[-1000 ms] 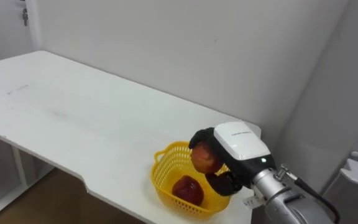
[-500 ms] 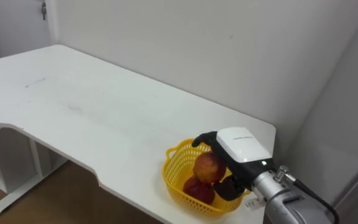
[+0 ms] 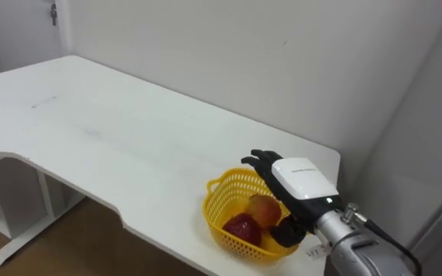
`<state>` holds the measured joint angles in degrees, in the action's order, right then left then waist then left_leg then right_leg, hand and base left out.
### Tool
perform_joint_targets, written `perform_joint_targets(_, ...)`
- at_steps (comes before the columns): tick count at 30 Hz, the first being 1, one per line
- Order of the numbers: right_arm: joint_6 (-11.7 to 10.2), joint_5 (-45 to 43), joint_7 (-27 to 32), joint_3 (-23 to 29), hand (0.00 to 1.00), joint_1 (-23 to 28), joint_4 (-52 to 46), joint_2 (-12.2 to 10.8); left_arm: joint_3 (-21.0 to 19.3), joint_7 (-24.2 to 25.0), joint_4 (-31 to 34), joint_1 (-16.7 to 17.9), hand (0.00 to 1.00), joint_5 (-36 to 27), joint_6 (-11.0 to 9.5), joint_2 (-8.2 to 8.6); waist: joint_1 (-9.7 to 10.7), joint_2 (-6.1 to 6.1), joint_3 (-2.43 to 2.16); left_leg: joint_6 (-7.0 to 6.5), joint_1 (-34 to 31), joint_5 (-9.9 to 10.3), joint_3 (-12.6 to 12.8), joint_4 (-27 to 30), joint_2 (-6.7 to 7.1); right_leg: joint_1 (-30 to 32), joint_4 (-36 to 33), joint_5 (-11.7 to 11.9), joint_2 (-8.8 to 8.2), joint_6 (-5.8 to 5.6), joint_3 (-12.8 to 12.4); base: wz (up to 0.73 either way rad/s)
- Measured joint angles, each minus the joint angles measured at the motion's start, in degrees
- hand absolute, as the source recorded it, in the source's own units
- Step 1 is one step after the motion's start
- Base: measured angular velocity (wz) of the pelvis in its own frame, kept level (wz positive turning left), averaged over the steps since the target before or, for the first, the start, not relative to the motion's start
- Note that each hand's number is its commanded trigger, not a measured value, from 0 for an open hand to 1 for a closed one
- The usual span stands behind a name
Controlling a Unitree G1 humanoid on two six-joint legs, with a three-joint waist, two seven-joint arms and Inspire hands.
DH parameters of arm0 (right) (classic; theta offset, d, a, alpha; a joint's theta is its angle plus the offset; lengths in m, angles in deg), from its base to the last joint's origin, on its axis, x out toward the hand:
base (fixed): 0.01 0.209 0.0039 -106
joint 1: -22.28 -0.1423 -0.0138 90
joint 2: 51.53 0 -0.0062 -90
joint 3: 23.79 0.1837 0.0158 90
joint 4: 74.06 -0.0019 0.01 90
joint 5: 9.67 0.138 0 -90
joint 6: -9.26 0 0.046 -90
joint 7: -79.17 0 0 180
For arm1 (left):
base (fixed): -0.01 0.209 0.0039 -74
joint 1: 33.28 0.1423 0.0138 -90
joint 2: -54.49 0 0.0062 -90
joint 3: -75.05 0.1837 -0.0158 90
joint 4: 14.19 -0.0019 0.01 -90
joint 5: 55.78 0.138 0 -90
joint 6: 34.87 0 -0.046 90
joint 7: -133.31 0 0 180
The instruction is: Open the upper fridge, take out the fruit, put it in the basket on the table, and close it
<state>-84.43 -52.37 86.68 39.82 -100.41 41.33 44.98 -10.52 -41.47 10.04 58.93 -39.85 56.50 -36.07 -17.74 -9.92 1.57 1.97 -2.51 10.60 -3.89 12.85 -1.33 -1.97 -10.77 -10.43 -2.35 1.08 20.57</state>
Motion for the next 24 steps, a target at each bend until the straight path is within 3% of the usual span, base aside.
perform_joint_targets(8, -0.2, 1.9, 0.0, 0.3, 0.0, 0.0, 0.3, 0.0, 0.0, 0.0, 0.2, 0.1, 0.0, 0.0, -0.1, 0.07, 0.3, 0.54, -0.12, -0.01, 0.2, 0.0, 0.5, 0.1, 0.0, 0.0, 0.0, 0.0, -0.08, 0.0, -0.3, -0.01)
perform_joint_targets(12, -2.1, 4.6, 0.5, 3.3, 0.0, 0.0, -2.8, -0.1, 0.0, -0.4, 0.2, 0.3, 0.0, 0.0, -0.5, 0.09, 1.6, 1.02, -0.08, -0.02, 0.2, 0.0, 0.4, 0.1, -0.02, 0.0, 0.1, 0.0, -0.09, -0.01, -0.5, 0.0)
perform_joint_targets(15, -3.0, 7.4, 2.7, 4.6, 0.0, 0.1, -7.6, -0.2, 0.0, -1.3, 0.2, 1.1, 0.0, -0.1, -0.7, 0.09, 3.2, 1.65, -0.16, -0.02, 0.3, 0.0, 0.6, 0.1, -0.05, -0.1, 0.1, 0.0, -0.13, -0.01, -0.9, -0.03)
perform_joint_targets(18, -3.9, 10.0, 4.1, 5.9, 0.0, 0.2, -11.4, -0.3, -0.2, -1.3, 0.2, 1.8, 0.0, 0.0, -0.8, 0.3, 3.4, 2.4, -0.19, -0.03, 1.1, 0.0, 2.0, -0.2, -0.22, 0.0, -0.1, 0.0, -0.14, -0.01, -2.1, -0.2)
perform_joint_targets(21, -4.5, 11.0, 5.1, 7.9, 0.0, 2.2, -19.0, -0.4, -1.0, -1.9, 0.1, 2.3, 0.0, -0.1, -1.0, 1.31, 4.8, 3.58, -0.33, -0.23, 1.1, 0.1, 2.3, -0.2, -0.22, 0.0, -0.1, 0.2, 0.03, -0.17, -2.4, -0.05)
perform_joint_targets(24, -5.8, 11.1, 8.1, 10.0, 0.0, 5.6, -25.8, -0.6, -1.2, -3.1, 0.1, 2.8, 0.0, -0.5, -1.1, 2.42, 5.0, 4.8, -0.64, -0.34, 2.0, 0.2, 3.7, -0.2, -0.31, -0.3, -0.1, 0.3, -0.01, -0.26, -3.4, -0.18)
